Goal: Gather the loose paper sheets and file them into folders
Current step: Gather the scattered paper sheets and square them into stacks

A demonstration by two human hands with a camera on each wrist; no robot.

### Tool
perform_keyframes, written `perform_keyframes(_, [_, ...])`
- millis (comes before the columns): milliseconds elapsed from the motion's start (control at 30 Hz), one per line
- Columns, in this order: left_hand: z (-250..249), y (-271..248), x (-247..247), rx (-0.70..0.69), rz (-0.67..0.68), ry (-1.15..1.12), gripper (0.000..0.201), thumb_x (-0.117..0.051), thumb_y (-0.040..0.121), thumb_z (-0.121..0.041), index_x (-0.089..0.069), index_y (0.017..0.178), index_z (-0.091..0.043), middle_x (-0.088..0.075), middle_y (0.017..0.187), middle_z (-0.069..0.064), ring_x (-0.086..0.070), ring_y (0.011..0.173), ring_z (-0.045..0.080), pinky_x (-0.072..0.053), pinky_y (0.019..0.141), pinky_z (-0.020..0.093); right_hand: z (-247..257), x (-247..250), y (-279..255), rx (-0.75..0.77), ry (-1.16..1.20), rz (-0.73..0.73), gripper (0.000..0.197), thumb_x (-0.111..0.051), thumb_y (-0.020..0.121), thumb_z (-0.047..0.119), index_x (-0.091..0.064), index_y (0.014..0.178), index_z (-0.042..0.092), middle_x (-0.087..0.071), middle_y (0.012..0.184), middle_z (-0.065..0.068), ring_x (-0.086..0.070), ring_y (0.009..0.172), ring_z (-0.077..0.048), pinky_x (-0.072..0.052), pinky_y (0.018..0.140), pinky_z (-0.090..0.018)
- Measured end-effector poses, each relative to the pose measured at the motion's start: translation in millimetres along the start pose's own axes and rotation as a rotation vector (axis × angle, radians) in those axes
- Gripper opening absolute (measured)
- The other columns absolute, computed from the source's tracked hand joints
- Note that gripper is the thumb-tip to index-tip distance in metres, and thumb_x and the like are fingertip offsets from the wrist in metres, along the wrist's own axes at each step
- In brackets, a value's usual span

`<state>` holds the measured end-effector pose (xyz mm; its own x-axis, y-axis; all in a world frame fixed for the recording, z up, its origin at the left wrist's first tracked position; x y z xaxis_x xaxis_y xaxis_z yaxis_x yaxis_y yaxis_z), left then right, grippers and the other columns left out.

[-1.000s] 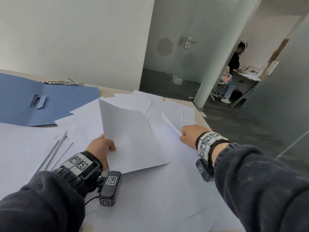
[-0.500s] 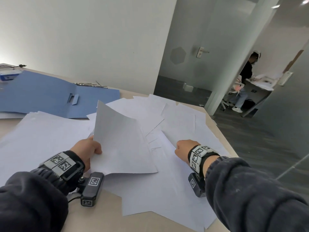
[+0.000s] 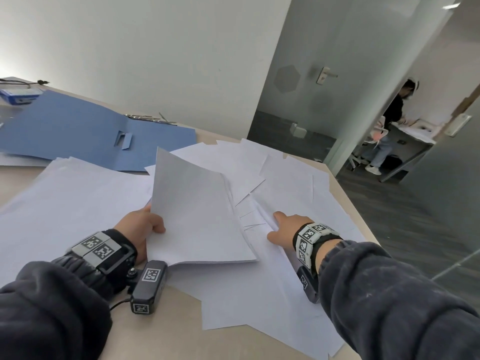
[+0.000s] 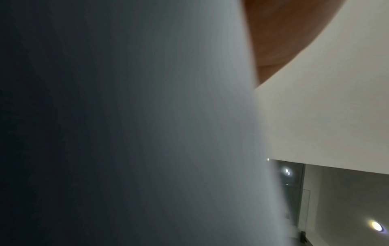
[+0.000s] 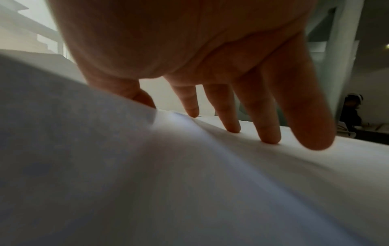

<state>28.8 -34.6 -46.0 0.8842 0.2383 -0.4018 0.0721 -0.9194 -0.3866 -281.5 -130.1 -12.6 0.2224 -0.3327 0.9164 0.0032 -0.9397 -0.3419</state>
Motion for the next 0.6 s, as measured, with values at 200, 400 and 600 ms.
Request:
perform_keyframes(200, [0,3,1,-0.003,0.029,-0.025,0.073,-0.022,0.076,0.02,-0.053,0.135,-0.012,-0.062,0.098,0.02,-0.061,0.078,0.041,-0.057,0.048,0.042,3,-5,-3,-0.032,0.019,-0.006,0.058,-0.04,0.086,0.034,-0.032,0.142,0.023,-0.058,0.092,-0.004,-0.059,0.089,-0.029,-0.052,0.076,-0.035])
perform_keyframes(400, [-1,2,1,-0.011,0.034,-0.024,0.076,-0.023,0.076,0.02,-0.052,0.137,-0.014,-0.063,0.096,0.02,-0.062,0.074,0.04,-0.057,0.048,0.041,2,-7,-4,-0.048,-0.03,-0.032,0.056,-0.044,0.086,0.044,-0.036,0.136,0.02,-0.058,0.093,-0.002,-0.057,0.085,-0.028,-0.049,0.07,-0.034])
perform_keyframes(600, [-1,1,4,-0.016,0.023,-0.07,0.07,-0.023,0.076,0.021,-0.055,0.13,-0.011,-0.065,0.095,0.02,-0.064,0.077,0.041,-0.058,0.052,0.044,-5,4,-4,-0.083,-0.005,-0.104,0.018,-0.044,0.086,0.03,-0.057,0.085,0.019,-0.06,0.082,0.001,-0.06,0.078,-0.022,-0.046,0.066,-0.029])
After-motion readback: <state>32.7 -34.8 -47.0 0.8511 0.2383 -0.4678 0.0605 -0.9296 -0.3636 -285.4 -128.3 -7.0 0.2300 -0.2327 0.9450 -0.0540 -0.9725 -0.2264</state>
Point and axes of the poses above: each hand's wrist, its own y-axis towards the middle knuckle, its own x-axis out of the back of the hand, z = x × y, the point moved 9 cm from there along y, towards the middle knuckle
